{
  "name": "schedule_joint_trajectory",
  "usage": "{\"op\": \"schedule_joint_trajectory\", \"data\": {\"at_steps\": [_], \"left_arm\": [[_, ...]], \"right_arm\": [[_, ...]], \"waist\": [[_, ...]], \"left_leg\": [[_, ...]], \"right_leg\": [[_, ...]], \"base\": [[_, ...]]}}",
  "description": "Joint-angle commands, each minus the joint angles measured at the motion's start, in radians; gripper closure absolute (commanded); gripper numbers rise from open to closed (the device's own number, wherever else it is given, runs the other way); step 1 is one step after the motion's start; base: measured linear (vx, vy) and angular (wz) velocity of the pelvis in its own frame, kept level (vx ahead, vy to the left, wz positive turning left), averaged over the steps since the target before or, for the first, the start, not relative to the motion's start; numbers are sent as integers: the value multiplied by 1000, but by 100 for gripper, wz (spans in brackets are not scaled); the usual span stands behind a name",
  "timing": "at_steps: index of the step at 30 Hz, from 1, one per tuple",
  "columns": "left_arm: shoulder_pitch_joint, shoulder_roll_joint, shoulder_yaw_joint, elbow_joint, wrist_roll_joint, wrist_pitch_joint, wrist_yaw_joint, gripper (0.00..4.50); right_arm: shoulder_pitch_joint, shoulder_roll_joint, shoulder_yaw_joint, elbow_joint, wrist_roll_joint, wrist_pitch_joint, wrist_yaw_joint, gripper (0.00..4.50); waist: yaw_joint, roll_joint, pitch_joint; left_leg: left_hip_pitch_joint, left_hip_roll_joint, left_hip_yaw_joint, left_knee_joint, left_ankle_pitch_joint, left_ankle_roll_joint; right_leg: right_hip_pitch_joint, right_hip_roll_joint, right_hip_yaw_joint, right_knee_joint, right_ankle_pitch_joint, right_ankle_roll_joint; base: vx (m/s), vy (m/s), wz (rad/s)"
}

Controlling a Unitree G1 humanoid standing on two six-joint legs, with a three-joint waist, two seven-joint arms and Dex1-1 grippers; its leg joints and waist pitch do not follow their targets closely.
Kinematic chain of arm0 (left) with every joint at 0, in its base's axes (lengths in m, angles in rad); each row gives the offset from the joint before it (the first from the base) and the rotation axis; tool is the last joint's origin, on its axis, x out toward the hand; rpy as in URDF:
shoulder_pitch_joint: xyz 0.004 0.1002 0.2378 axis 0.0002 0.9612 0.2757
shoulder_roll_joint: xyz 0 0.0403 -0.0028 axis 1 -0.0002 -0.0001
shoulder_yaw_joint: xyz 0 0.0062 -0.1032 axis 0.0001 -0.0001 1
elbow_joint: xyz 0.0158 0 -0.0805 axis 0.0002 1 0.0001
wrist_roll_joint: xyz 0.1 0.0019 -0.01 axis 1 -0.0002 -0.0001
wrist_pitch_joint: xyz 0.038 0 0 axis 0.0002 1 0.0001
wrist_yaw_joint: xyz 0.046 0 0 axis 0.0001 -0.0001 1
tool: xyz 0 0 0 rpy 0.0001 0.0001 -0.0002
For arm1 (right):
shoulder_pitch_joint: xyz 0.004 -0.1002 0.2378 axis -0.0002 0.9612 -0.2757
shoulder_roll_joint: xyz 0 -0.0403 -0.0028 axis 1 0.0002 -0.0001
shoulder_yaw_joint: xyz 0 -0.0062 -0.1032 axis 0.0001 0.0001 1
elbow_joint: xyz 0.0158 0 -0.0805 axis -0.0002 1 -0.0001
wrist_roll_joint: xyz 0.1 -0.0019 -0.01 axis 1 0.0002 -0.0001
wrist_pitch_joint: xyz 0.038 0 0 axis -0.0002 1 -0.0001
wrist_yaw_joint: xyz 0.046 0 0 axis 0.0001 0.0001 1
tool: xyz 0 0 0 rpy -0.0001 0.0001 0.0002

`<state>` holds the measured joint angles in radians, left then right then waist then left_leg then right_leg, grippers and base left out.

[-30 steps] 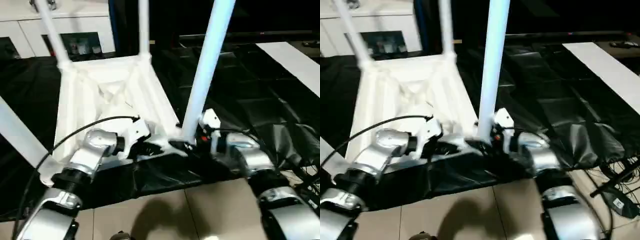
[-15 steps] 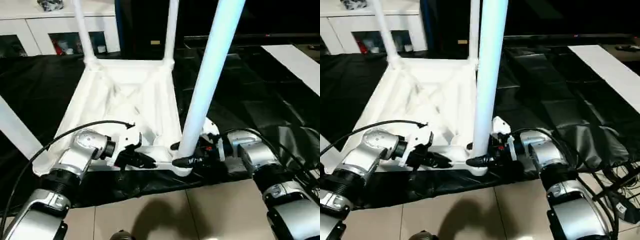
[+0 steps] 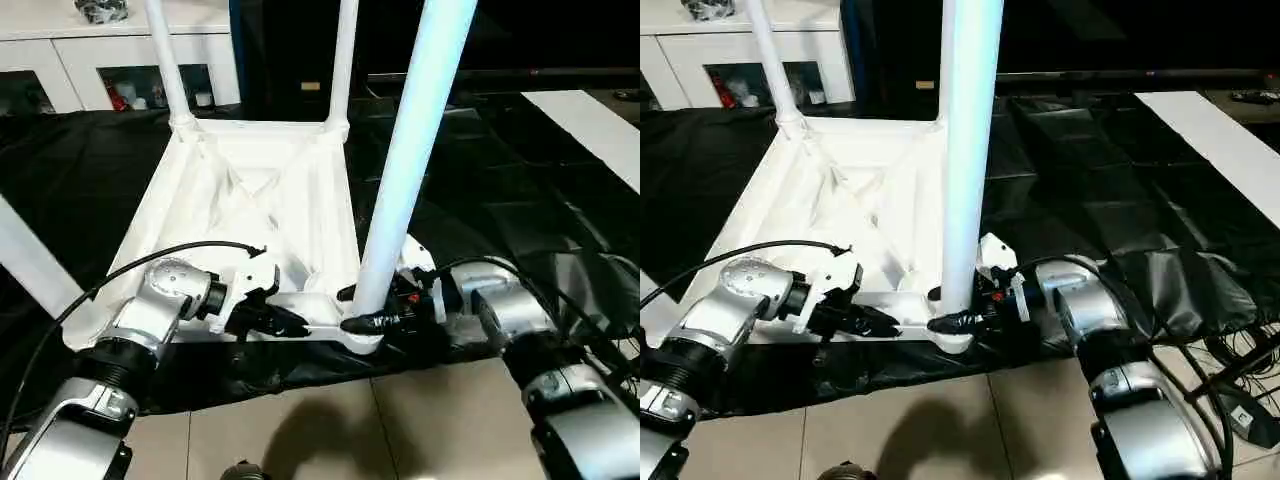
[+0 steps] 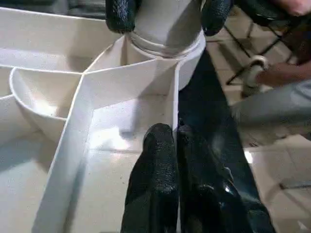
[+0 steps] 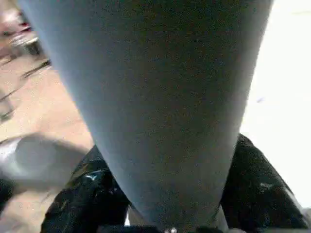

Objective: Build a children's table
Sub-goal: Rotate leg to tighten

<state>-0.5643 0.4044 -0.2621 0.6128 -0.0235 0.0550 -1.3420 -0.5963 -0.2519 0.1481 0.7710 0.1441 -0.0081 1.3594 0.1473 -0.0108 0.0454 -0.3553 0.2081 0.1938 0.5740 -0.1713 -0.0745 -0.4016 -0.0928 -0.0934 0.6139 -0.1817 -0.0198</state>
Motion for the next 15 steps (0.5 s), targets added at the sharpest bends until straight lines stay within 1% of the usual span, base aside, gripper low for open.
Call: {"op": "schedule_joint_trajectory", "data": {"at_steps": [1,2,3,4,5,6,7,8,9,10,12,13,14,15], "left_arm": [[-24,-51,22,-11,4,42,118,450],[-22,-68,25,-20,5,54,147,450],[-21,-84,26,-27,9,63,176,450],[-21,-99,26,-32,18,67,210,450],[-21,-104,26,-33,21,68,220,450],[-21,-116,23,-37,28,75,240,450],[-27,-156,28,-42,43,104,325,450],[-28,-162,26,-43,46,108,335,450],[-32,-182,21,-47,58,122,370,450],[-36,-200,20,-48,71,134,413,450],[-40,-215,20,-48,82,144,451,450],[-42,-231,19,-51,91,154,481,450],[-42,-231,19,-51,91,154,481,450],[-42,-246,16,-56,96,163,500,450]], "right_arm": [[41,53,-1,-3,-1,40,-132,236],[59,75,-18,-13,-1,36,-196,238],[75,97,-32,-20,-1,31,-255,241],[89,118,-46,-26,-1,24,-311,243],[94,125,-50,-29,-2,22,-328,243],[104,144,-57,-33,-5,14,-366,245],[111,203,-82,-16,-12,11,-502,245],[110,213,-86,-10,-13,7,-526,246],[103,248,-100,12,-19,-4,-611,246],[91,277,-113,31,-20,-13,-678,246],[82,300,-124,46,-21,-18,-730,246],[68,326,-135,62,-22,-22,-785,246],[68,326,-135,62,-22,-22,-785,246],[56,352,-144,70,-25,-32,-832,246]], "waist": [[-4,-4,-53],[-7,-5,-53],[-11,-6,-52],[-16,-6,-51],[-19,-6,-51],[-23,-3,-53],[-30,-4,-50],[-32,-5,-50],[-39,-2,-50],[-44,-2,-49],[-50,-2,-49],[-51,4,-49],[-56,2,-48],[-57,1,-49]], "left_leg": [[10,36,-15,-71,-263,12],[13,34,-18,-73,-290,2],[12,35,-20,-76,-290,-8],[11,32,-22,-78,-307,-15],[10,32,-24,-80,-316,-17],[15,30,-24,-78,-335,-18],[19,30,-22,-79,-353,-19],[19,29,-24,-78,-357,-21],[15,29,-27,-81,-362,-25],[15,28,-28,-81,-371,-27],[18,27,-29,-81,-387,-26],[21,26,-29,-80,-396,-24],[19,27,-28,-81,-400,-25],[18,25,-29,-81,-403,-21]], "right_leg": [[43,-68,56,-82,-313,-182],[44,-71,53,-88,-372,-165],[43,-71,56,-89,-378,-154],[43,-71,55,-93,-402,-144],[44,-71,54,-94,-417,-137],[41,-71,53,-99,-435,-130],[33,-70,56,-105,-447,-127],[35,-71,54,-105,-458,-126],[37,-71,52,-106,-474,-120],[36,-70,50,-110,-493,-111],[33,-70,50,-115,-504,-107],[30,-69,50,-115,-500,-110],[29,-68,51,-116,-498,-110],[32,-66,48,-115,-494,-108]], "base": [[0,0,0],[0,0,0],[0,0,0],[0,0,0],[0,0,0],[0,0,0],[0,0,0],[0,0,0],[0,0,0],[0,0,0],[0,0,0],[0,0,0],[0,0,0],[0,0,0]]}}
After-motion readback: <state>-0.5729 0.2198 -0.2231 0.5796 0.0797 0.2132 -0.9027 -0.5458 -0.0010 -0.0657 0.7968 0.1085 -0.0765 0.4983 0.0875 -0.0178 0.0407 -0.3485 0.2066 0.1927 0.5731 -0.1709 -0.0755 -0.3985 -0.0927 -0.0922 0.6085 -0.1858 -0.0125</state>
